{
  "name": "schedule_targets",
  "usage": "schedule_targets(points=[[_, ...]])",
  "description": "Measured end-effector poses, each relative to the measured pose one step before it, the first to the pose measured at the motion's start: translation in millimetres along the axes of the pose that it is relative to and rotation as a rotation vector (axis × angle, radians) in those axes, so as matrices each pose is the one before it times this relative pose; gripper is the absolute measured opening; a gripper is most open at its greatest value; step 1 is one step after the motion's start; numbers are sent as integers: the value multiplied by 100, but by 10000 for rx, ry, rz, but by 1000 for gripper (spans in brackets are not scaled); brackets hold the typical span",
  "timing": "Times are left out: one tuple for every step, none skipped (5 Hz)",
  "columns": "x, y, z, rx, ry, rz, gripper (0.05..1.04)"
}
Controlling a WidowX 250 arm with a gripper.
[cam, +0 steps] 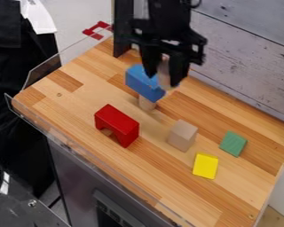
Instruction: Take the cylinder off of the red arch and put it on top of the white cube
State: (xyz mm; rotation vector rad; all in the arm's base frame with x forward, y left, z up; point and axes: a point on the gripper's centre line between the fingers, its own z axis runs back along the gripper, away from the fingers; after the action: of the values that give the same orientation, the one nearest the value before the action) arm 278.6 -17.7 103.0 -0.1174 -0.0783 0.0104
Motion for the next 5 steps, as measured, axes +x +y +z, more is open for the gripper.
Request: schedule_targets(points=[[634, -640, -1553, -42, 640, -88, 517], [349, -320, -867, 118, 532, -116, 517], [-65, -393, -1071, 38, 571, -208, 517], [-83, -220, -360, -11, 299, -44, 517], [-423, -64, -346, -62, 381, 83, 517]])
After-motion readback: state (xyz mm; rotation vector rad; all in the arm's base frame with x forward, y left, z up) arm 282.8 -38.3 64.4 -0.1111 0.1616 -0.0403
